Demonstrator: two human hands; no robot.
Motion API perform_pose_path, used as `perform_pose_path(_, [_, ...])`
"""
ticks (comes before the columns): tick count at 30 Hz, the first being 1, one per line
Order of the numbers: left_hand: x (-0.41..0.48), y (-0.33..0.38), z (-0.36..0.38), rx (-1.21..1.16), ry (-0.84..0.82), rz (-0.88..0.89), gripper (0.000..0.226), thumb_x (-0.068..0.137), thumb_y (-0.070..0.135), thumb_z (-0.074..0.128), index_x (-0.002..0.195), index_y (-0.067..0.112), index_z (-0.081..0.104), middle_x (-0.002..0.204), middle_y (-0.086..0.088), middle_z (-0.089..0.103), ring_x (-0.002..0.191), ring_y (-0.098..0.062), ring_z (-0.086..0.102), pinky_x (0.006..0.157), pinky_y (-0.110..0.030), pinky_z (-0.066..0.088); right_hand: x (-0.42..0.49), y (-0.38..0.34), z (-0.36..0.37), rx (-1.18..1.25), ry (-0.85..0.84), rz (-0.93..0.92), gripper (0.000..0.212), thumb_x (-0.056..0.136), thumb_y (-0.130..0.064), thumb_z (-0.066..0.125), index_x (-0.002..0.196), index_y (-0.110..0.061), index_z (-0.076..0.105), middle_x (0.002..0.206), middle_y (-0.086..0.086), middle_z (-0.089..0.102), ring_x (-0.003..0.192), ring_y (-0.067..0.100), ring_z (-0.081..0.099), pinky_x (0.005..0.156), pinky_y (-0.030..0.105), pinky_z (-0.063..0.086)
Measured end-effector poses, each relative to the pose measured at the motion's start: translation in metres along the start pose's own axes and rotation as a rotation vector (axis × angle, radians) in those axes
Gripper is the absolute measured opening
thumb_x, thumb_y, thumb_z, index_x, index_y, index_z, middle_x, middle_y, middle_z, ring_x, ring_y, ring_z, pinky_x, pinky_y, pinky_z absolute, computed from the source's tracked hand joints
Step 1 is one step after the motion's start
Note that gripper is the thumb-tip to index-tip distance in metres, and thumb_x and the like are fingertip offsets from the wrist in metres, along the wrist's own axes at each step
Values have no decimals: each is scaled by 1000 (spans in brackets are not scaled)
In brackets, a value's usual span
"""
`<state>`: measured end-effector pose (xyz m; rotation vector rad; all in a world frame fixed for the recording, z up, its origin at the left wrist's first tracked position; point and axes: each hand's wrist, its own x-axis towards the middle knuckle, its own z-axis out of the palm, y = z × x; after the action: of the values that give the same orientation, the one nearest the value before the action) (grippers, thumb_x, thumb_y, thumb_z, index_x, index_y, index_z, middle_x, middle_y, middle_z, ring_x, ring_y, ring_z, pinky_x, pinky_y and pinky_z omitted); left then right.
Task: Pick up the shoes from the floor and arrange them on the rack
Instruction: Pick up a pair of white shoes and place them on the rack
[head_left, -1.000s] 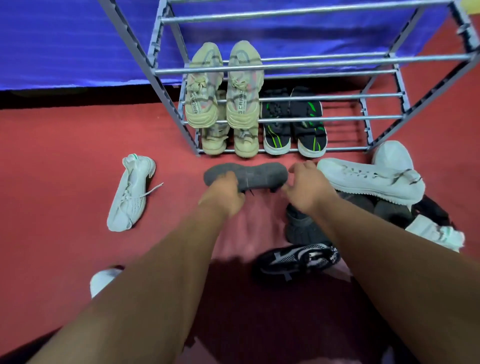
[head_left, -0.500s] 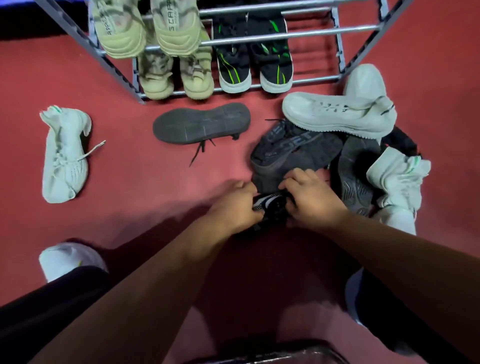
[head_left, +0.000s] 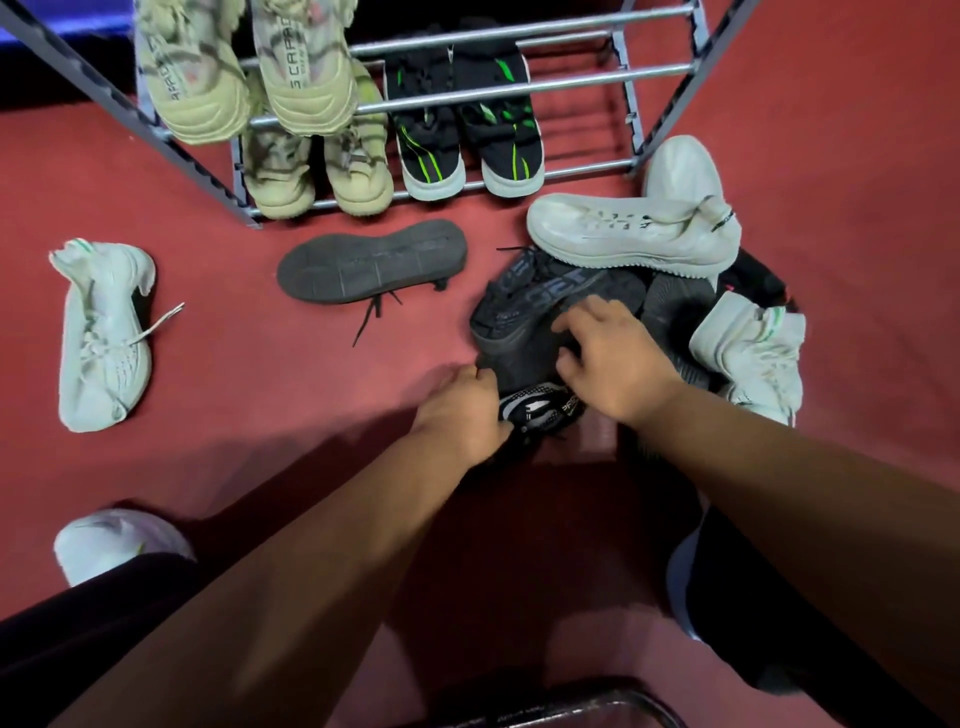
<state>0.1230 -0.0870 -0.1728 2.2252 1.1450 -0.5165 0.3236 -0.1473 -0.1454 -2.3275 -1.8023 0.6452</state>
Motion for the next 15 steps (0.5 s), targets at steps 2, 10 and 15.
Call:
perform_pose_path(2, [8,6,-12,-55,38,-25,49,89,41,74,125,13,56,126,-8,56,116,-30,58,97,-44,53,9,5,-14,-7,47,76,36,85,-23,64,119,-11,70,114,12,62,104,41,57,94,48,51])
perform_pose_path(10, [39,22,-35,-171,95,32,31,95,28,67,119,12,58,121,-5,51,95,-22,54,90,-38,50,59,54,-75,-354,-13,334,81,81,-26,70,155,-15,39,161,22,31,149,46,29,120,54,27])
perform_pose_path(15, [44,26,-35,-246,105,30,28,94,25,65,119,15,59,118,-3,53,96,-23,58,93,-42,53,83,76,-84,-526,-219,382,94,86,-32,68,164,-18,17,155,15,41,146,44,31,116,56,30])
